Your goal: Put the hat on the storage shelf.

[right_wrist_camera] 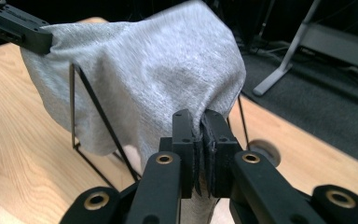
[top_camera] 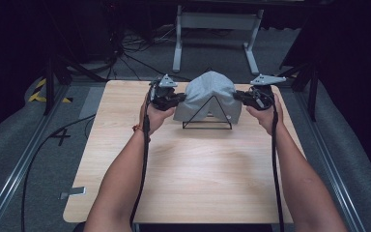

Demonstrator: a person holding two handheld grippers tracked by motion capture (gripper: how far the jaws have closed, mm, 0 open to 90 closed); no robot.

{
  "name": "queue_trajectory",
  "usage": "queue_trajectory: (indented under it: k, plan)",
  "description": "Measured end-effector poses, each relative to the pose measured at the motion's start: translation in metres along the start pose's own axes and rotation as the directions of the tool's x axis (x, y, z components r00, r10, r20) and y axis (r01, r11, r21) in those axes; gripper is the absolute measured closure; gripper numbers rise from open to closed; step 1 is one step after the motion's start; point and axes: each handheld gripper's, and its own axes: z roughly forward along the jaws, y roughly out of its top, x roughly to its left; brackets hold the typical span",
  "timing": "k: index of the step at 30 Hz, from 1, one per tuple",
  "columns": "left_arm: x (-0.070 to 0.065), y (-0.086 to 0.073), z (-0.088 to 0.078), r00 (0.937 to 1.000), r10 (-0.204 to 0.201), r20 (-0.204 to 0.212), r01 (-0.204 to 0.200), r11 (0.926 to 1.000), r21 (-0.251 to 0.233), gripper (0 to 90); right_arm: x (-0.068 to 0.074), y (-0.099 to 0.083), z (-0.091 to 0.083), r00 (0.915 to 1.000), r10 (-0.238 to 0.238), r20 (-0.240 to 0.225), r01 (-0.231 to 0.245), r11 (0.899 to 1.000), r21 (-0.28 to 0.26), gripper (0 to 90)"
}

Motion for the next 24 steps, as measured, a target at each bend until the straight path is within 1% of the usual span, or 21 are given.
queue_trajectory:
  k: [2, 4, 5, 6, 7, 10, 11, 13, 15, 16, 17, 19, 21, 22, 24]
  plan:
    - [-0.001, -0.006, 0.004, 0.9999, 0.01, -0.005, -0.01, 0.9997, 0.023, 87.5, 0.001, -0.006, 0.004, 1.0, 0.0, -0.003, 0.0, 1.0, 0.018, 85.1]
    - [-0.003, -0.009, 0.007, 0.9994, 0.032, -0.016, -0.031, 0.9983, 0.049, 87.5, 0.001, -0.012, 0.008, 1.0, 0.006, -0.003, -0.006, 0.999, 0.032, 85.1]
    - [-0.003, -0.009, 0.007, 0.9994, 0.032, -0.016, -0.031, 0.9983, 0.049, 87.5, 0.001, -0.012, 0.008, 1.0, 0.006, -0.003, -0.006, 0.999, 0.032, 85.1]
    - [-0.004, -0.014, 0.011, 0.9997, 0.023, -0.011, -0.022, 0.9982, 0.056, 87.5, 0.001, -0.014, 0.009, 1.0, 0.008, -0.004, -0.008, 0.999, 0.038, 85.1]
    - [-0.004, -0.015, 0.012, 0.9995, 0.03, -0.012, -0.029, 0.9976, 0.063, 87.6, 0.001, -0.019, 0.012, 0.9999, 0.013, -0.004, -0.013, 0.999, 0.052, 85.1]
    - [-0.005, -0.021, 0.016, 0.9996, 0.027, -0.012, -0.026, 0.9969, 0.074, 87.6, 0.002, -0.025, 0.014, 0.9997, 0.021, -0.009, -0.021, 0.998, 0.063, 85.1]
    - [-0.005, -0.022, 0.017, 0.9993, 0.034, -0.015, -0.033, 0.9964, 0.078, 87.6, 0.001, -0.027, 0.015, 0.9997, 0.021, -0.008, -0.021, 0.998, 0.067, 85.1]
    - [-0.007, -0.026, 0.02, 0.9996, 0.024, -0.012, -0.023, 0.996, 0.087, 87.6, 0.001, -0.029, 0.016, 0.9997, 0.023, -0.006, -0.022, 0.997, 0.071, 85.1]
    - [-0.009, -0.028, 0.023, 0.9991, 0.039, -0.017, -0.037, 0.9936, 0.106, 87.6, 0.001, -0.033, 0.019, 0.9996, 0.027, -0.006, -0.026, 0.996, 0.089, 85.1]
    - [-0.01, -0.029, 0.025, 0.9987, 0.047, -0.021, -0.044, 0.9918, 0.12, 87.5, 0.001, -0.035, 0.021, 0.9998, 0.018, -0.001, -0.018, 0.995, 0.1, 85.1]
    - [-0.01, -0.031, 0.027, 0.9985, 0.052, -0.021, -0.049, 0.9909, 0.125, 87.6, 0.002, -0.037, 0.023, 0.9998, 0.022, 0.002, -0.022, 0.993, 0.115, 85.1]
    - [-0.011, -0.033, 0.029, 0.9989, 0.041, -0.021, -0.039, 0.9914, 0.125, 87.5, 0.002, -0.039, 0.025, 0.9998, 0.02, 0.003, -0.02, 0.992, 0.125, 85.1]
    - [-0.01, -0.034, 0.031, 0.9985, 0.051, -0.021, -0.048, 0.9897, 0.135, 87.5, 0.003, -0.041, 0.027, 0.9996, 0.027, 0.0, -0.027, 0.991, 0.133, 85.1]
    - [-0.011, -0.034, 0.031, 0.9983, 0.055, -0.02, -0.052, 0.9887, 0.141, 87.5, 0.003, -0.042, 0.027, 0.9998, 0.021, 0.001, -0.021, 0.99, 0.137, 85.1]
    - [-0.011, -0.035, 0.032, 0.9983, 0.055, -0.018, -0.052, 0.9884, 0.143, 87.5, 0.003, -0.042, 0.028, 0.9997, 0.023, 0.003, -0.023, 0.989, 0.143, 85.0]
